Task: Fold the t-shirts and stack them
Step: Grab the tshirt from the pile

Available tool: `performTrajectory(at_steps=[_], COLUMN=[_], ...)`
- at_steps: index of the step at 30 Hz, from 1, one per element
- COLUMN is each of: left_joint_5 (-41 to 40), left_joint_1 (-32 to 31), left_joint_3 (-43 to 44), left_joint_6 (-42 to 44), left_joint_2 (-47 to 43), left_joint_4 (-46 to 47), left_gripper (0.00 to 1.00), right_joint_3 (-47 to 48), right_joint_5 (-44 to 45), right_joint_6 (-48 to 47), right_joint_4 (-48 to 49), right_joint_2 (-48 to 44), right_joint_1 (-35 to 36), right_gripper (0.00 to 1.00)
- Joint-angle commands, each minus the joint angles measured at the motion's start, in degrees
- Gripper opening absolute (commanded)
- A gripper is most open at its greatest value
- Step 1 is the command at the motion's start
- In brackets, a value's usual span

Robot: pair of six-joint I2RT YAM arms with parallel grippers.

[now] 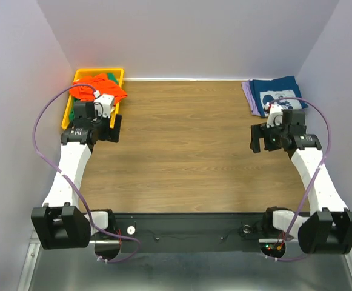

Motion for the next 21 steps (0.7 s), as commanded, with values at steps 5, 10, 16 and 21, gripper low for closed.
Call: performTrajectory(at_steps=[5,10,16,21], left_joint_5=[-9.7,-10.8,-2.3,1.4], left_joint_1=[0.8,2.9,6.9,8.9], left_joint_3=[14.5,31.2,49.6,57.5], left_joint_6=[-0.3,-4.2,-6.9,-7.9], left_joint_2=[12.1,26.8,43.8,54.9], left_joint_4=[9.7,11.4,10.6,12.2], left_gripper=[0.98,0.98,0.89,0.80], right_joint_3=[4.9,6.7,7.8,7.1], right_joint_5=[0.0,-1.1,-2.3,-2.4], right_joint_6=[-0.1,0.6,2.1,2.2], right_joint_4=[3.3,3.4,3.3,3.3], right_joint_2=[6.8,10.3,12.5,12.6], right_joint_1=[0.1,0.1,0.1,0.1], right_gripper=[1.00,1.00,1.00,1.00])
